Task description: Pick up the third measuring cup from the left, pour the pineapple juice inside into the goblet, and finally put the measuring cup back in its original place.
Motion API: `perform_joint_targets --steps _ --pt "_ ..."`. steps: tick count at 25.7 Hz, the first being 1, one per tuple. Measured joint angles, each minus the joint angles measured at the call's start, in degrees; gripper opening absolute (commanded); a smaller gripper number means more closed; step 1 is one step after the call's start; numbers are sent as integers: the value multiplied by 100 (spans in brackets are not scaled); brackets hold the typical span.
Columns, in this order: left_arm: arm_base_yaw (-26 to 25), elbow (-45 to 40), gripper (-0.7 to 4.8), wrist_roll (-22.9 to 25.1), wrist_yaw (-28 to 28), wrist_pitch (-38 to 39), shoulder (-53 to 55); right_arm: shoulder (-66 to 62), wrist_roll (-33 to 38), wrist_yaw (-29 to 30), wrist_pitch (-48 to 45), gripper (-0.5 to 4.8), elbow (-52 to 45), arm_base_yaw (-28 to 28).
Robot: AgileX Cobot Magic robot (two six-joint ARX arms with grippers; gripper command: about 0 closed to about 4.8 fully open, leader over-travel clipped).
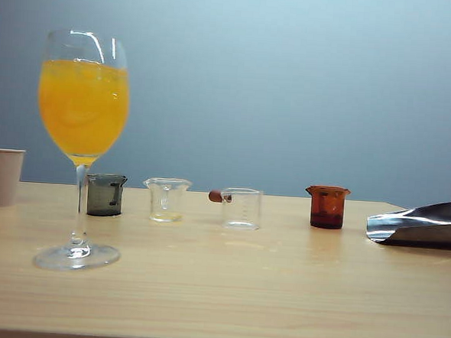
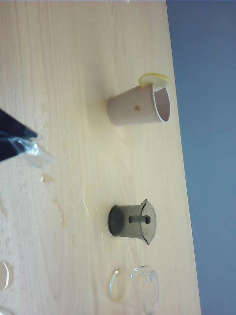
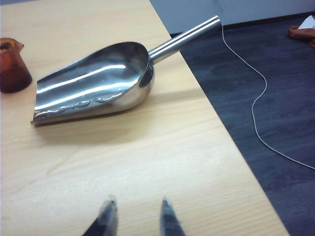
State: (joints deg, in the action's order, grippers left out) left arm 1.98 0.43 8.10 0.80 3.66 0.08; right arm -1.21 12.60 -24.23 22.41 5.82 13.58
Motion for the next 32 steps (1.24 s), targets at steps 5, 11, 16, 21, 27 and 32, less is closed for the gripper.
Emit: perform_joint_targets --steps 5,11,16,21,27,32 --pt "0 0 -5 2 0 2 0 116 -57 599 -118 117 -116 -385" --pt "0 0 -5 0 0 2 2 114 -616 1574 -1362 117 -557 -592" --pt "0 0 -5 2 0 2 2 118 -1067 2151 -1550 117 -557 -1108" --pt "0 0 -5 0 0 2 2 118 -1126 2817 -1510 117 -557 -1537" --pt "0 0 -5 0 0 2 2 118 -1130 2837 -1478 117 -557 -1526" --pt "0 0 -5 0 0 2 2 118 -1141 2837 -1478 117 -557 -1528"
